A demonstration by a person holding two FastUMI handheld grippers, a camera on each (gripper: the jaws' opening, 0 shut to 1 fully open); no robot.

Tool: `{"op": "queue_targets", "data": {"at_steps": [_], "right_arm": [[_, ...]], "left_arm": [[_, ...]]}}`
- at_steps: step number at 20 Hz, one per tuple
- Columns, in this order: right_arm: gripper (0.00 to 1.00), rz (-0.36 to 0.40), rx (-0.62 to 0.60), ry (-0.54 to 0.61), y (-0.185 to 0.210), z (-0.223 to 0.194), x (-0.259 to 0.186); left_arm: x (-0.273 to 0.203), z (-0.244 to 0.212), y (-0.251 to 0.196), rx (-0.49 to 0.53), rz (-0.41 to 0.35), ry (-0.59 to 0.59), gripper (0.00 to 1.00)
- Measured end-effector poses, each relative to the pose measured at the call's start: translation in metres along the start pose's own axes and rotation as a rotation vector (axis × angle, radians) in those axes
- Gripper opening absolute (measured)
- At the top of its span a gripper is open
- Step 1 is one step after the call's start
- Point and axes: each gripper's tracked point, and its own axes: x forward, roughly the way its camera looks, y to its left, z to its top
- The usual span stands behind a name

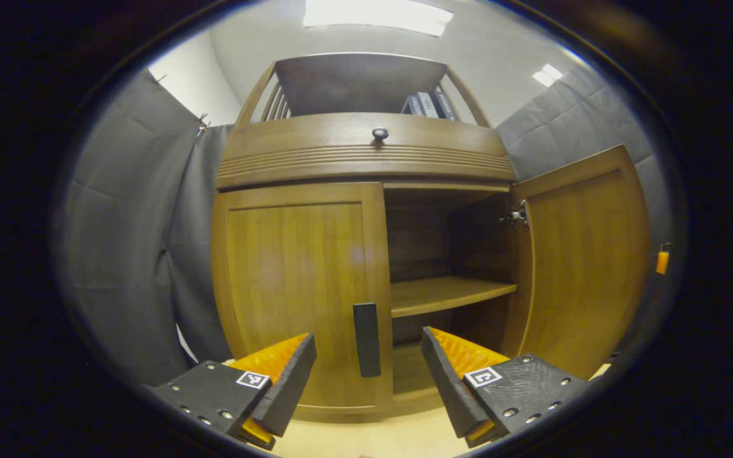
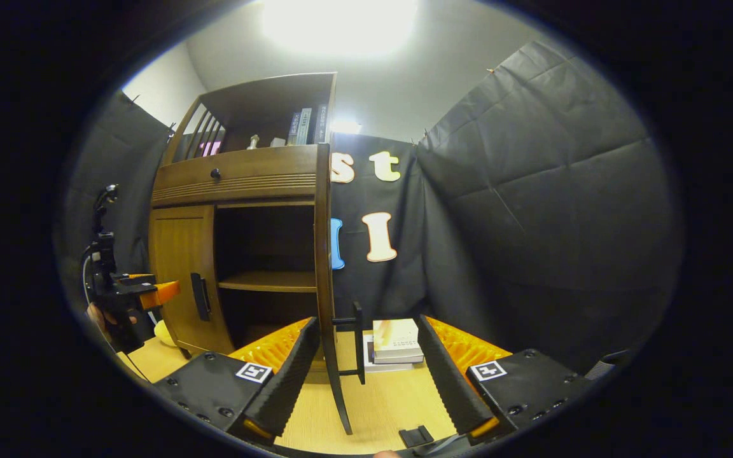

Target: Open the right door of the double-door shoe cabinet with the right hand, and open the left door with the left hand.

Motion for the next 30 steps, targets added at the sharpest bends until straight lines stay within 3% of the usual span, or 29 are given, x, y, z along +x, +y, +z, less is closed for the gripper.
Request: {"op": "queue_targets", "data": {"at_steps": [1, 4, 5, 8, 9, 13, 14, 15, 17, 18, 21, 22, 23, 24, 30], "right_arm": [[0.97, -0.002, -0.005, 0.003, 0.002, -0.001, -0.005], [0.97, -0.008, -0.021, 0.012, 0.006, -0.003, -0.015], [0.92, -0.010, -0.023, 0.014, 0.007, -0.004, -0.018], [0.92, -0.022, -0.024, 0.019, 0.008, -0.005, -0.024], [0.97, -0.027, -0.023, 0.021, 0.009, -0.006, -0.024], [0.92, -0.043, -0.021, 0.040, 0.009, -0.011, -0.027], [0.97, -0.044, -0.023, 0.046, 0.008, -0.012, -0.027], [0.92, -0.045, -0.025, 0.053, 0.009, -0.013, -0.027], [0.92, -0.043, -0.027, 0.063, 0.011, -0.015, -0.028], [0.97, -0.042, -0.029, 0.064, 0.011, -0.015, -0.028], [0.97, -0.039, -0.034, 0.062, 0.013, -0.015, -0.029], [0.92, -0.036, -0.033, 0.062, 0.013, -0.015, -0.029], [0.97, -0.035, -0.032, 0.063, 0.014, -0.015, -0.029], [0.97, -0.035, -0.031, 0.063, 0.013, -0.015, -0.030], [0.97, -0.021, -0.024, 0.070, 0.013, -0.019, -0.030]], "left_arm": [[0.009, -0.002, 0.001, 0.001, 0.001, -0.001, 0.95], [0.035, -0.010, 0.003, 0.015, -0.001, 0.001, 0.94], [0.043, -0.014, 0.004, 0.010, -0.005, 0.006, 0.94], [0.060, -0.024, 0.008, -0.008, -0.011, 0.020, 0.96], [0.066, -0.027, 0.008, -0.005, -0.009, 0.022, 0.96], [0.090, -0.037, 0.010, -0.014, -0.004, 0.029, 0.96], [0.096, -0.041, 0.010, -0.022, -0.008, 0.034, 0.96], [0.099, -0.043, 0.011, -0.028, -0.008, 0.038, 0.96], [0.107, -0.051, 0.008, -0.037, -0.012, 0.050, 0.85], [0.109, -0.052, 0.009, -0.037, -0.004, 0.050, 0.79], [0.114, -0.057, 0.003, -0.039, -0.019, 0.062, 0.63], [0.117, -0.059, 0.001, -0.040, -0.030, 0.065, 0.57], [0.110, -0.059, 0.006, -0.040, -0.002, 0.060, 0.52], [0.101, -0.054, 0.002, -0.031, 0.003, 0.058, 0.27], [0.112, -0.059, 0.006, -0.030, -0.001, 0.072, 0.21]]}}
